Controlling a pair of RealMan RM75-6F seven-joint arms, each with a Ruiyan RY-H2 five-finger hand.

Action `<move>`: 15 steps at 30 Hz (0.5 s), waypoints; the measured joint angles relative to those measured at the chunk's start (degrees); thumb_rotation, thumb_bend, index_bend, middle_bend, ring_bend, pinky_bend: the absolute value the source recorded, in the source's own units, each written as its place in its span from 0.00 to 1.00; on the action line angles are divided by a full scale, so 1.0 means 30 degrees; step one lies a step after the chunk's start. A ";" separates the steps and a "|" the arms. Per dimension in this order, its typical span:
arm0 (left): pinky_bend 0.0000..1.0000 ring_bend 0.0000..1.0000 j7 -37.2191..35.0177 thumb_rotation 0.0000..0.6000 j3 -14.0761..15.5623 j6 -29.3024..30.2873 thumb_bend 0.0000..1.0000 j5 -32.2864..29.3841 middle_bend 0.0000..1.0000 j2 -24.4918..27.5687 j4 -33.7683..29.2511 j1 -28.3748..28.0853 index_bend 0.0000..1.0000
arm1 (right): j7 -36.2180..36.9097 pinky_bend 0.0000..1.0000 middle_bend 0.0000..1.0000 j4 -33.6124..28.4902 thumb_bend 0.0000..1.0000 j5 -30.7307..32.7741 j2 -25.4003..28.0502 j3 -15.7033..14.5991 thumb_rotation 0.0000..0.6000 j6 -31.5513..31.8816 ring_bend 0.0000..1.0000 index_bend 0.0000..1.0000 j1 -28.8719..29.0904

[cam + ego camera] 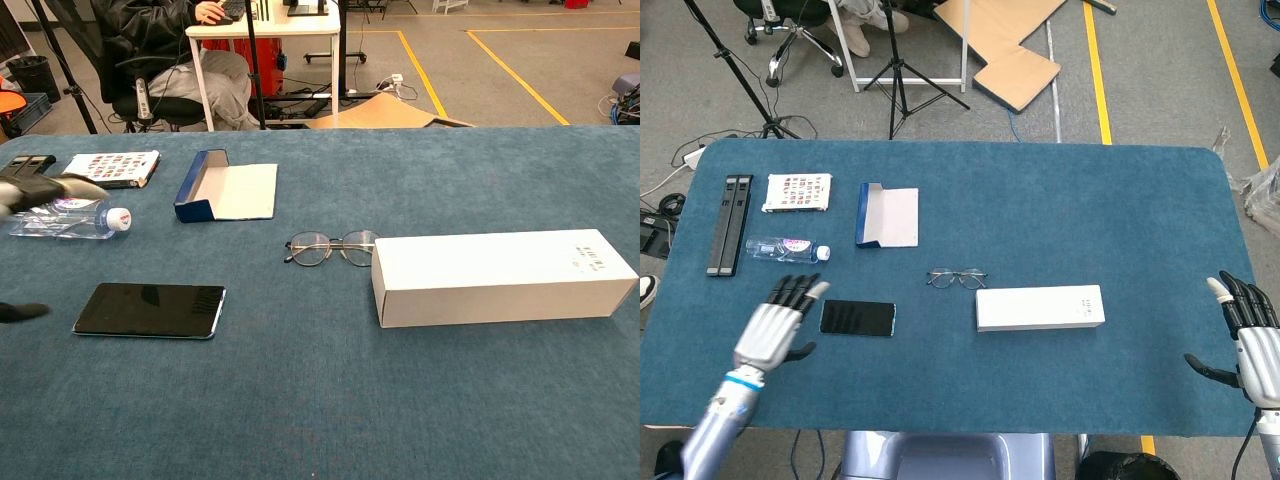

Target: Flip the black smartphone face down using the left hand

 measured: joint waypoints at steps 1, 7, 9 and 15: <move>0.00 0.00 0.0263 1.00 -0.0057 -0.0215 0.23 -0.0261 0.00 -0.0404 0.0222 -0.0188 0.00 | 0.0047 0.00 0.00 0.0023 0.00 0.0031 0.0002 0.0002 1.00 -0.0033 0.00 0.00 0.0009; 0.00 0.00 0.2283 1.00 -0.0570 -0.2091 0.23 -0.2832 0.00 -0.3721 0.2798 -0.1931 0.00 | 0.0291 0.00 0.00 0.0177 0.00 0.0302 -0.0003 0.0013 1.00 -0.0353 0.00 0.00 0.0092; 0.00 0.00 0.2724 1.00 -0.0651 -0.2417 0.23 -0.3447 0.00 -0.4302 0.3320 -0.2368 0.00 | 0.0326 0.00 0.00 0.0212 0.00 0.0340 -0.0005 0.0023 1.00 -0.0387 0.00 0.00 0.0106; 0.00 0.00 0.2796 1.00 -0.0839 -0.2669 0.23 -0.4193 0.00 -0.4893 0.3946 -0.2890 0.00 | 0.0347 0.00 0.00 0.0260 0.00 0.0397 -0.0028 0.0009 1.00 -0.0484 0.00 0.00 0.0131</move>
